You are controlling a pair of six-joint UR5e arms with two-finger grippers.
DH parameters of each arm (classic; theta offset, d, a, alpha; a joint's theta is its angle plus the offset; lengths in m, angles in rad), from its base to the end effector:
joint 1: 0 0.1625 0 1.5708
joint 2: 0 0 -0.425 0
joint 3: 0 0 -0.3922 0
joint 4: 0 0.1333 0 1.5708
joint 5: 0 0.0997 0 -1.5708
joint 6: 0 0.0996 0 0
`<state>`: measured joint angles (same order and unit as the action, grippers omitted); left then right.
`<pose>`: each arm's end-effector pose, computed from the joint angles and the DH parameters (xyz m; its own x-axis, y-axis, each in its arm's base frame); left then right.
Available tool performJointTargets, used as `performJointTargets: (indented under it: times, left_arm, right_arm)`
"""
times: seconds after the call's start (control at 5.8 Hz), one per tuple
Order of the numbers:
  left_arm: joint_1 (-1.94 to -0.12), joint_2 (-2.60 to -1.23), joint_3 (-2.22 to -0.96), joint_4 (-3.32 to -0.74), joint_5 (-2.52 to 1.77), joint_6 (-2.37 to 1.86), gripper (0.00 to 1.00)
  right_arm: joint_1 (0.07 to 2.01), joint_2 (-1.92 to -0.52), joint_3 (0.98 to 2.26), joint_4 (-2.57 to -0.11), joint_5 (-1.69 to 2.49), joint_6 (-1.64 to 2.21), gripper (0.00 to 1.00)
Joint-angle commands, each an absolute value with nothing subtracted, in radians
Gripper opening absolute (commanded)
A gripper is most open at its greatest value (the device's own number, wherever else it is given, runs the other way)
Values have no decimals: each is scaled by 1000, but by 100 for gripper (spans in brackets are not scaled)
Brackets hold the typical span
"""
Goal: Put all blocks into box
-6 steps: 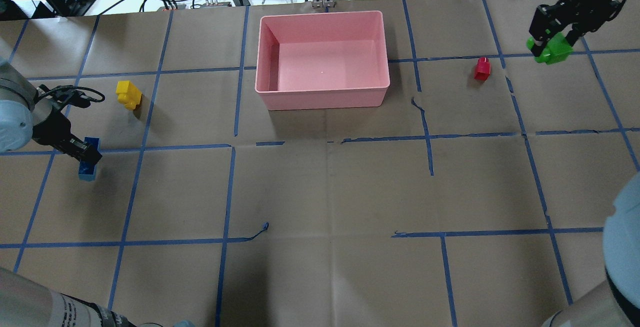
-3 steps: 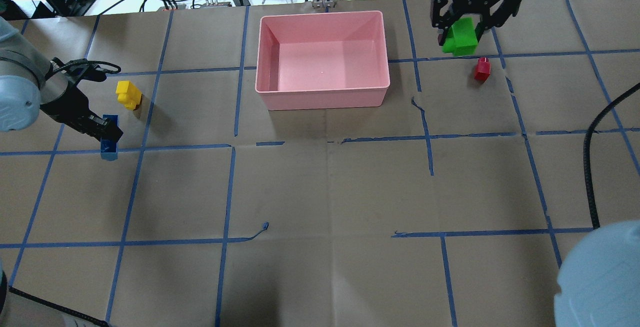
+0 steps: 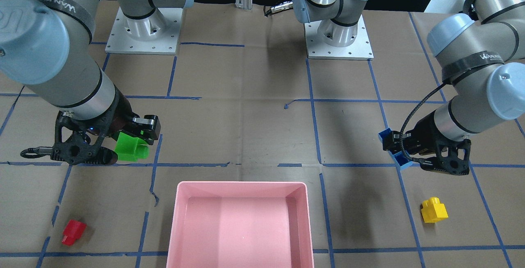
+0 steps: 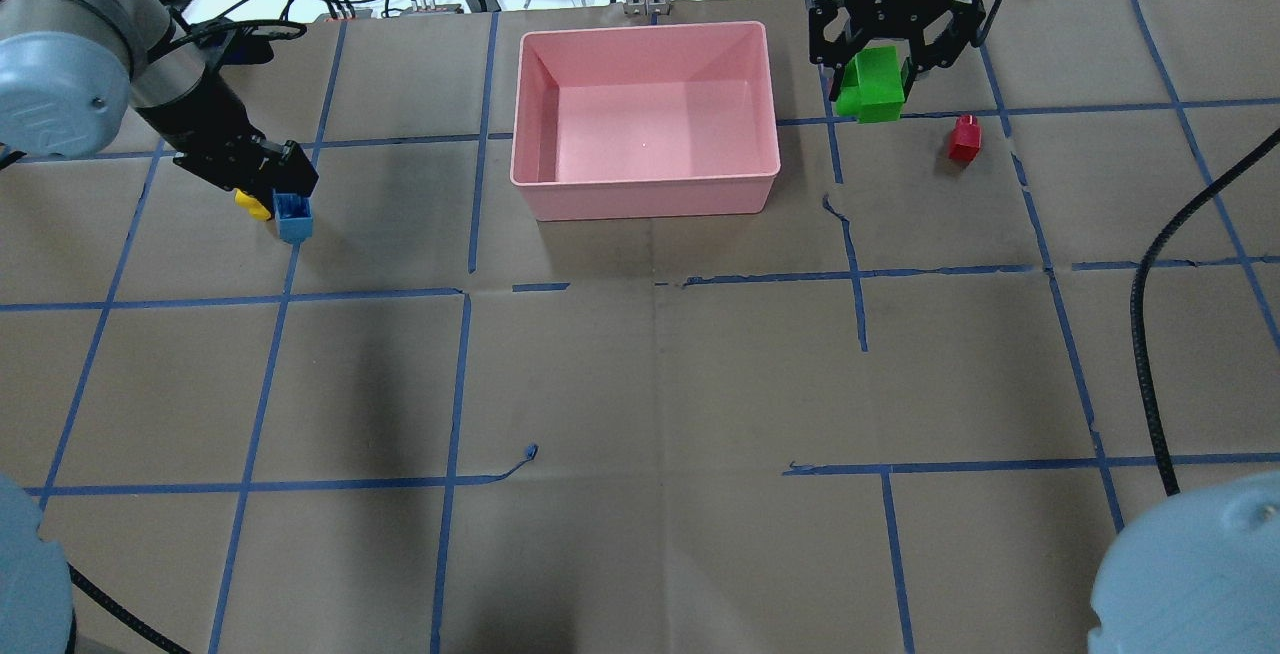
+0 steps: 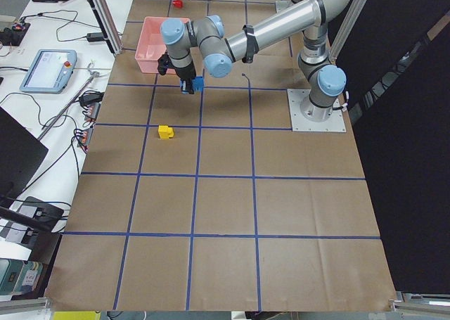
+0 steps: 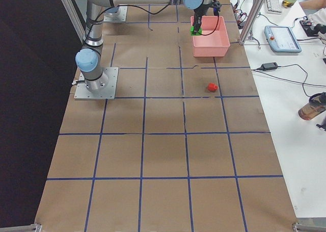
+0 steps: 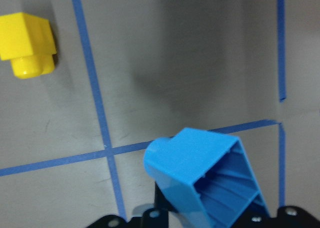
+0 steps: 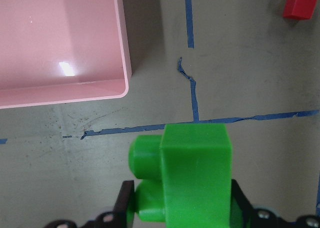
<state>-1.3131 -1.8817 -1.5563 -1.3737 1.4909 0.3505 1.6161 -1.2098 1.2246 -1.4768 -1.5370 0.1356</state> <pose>0.0149 -0.6108 0.3439 -0.9905 0.0846 0.1086 0.0921 0.9936 0.0659 0.1651 -0.6237 0.4445 -0.9955 0.0930 -0.0186 0.0904 0.9896 0.1121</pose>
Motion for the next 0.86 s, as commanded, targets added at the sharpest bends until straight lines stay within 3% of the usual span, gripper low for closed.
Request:
performJointTargets:
  times: [0.0, 0.69]
  left_arm:
    - [-1361, -1907, -1500, -1368, 1276, 188, 0]
    - [-1565, -2109, -1462, -859, 1065, -184, 0]
  right_arm:
    - [1617, -1209, 1226, -1476, -1537, 135, 28]
    - [1615, -1207, 1227, -1476, -1537, 126, 28]
